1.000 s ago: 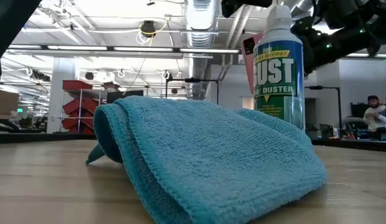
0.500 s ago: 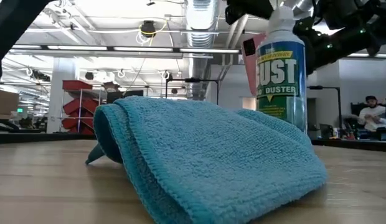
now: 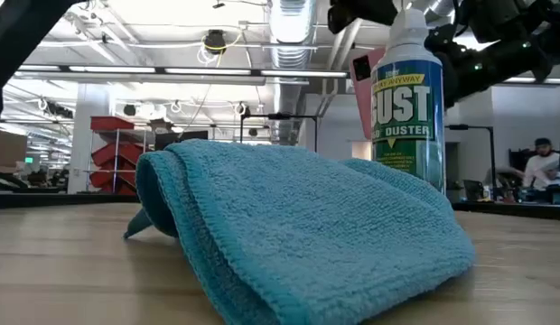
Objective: Apply microfiber cloth
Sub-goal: Spray the back of the cellphone with the spray bottle
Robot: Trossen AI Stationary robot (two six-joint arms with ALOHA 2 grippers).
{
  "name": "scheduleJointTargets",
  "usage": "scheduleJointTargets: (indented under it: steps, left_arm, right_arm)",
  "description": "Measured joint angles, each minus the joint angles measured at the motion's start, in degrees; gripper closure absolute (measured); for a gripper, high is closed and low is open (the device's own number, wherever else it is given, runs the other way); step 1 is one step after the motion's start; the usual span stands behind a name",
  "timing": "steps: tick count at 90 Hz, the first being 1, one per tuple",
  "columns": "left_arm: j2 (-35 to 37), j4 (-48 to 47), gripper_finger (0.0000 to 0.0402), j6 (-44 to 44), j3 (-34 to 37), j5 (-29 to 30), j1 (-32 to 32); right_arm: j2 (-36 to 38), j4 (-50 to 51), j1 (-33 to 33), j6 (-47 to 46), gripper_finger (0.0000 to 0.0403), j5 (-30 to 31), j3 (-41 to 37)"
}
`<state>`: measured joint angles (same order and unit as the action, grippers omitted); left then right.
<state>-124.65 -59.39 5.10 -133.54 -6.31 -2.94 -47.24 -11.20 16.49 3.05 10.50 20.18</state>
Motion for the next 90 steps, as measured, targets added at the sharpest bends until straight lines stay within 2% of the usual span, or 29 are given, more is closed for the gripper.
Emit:
scheduleJointTargets:
  steps: [90]
  left_arm:
    - [-1.0,0.8,0.0402,0.7,-0.1,-0.6,1.3]
  right_arm:
    - [0.0,0.6,0.0,0.0,0.0393,0.0,0.0]
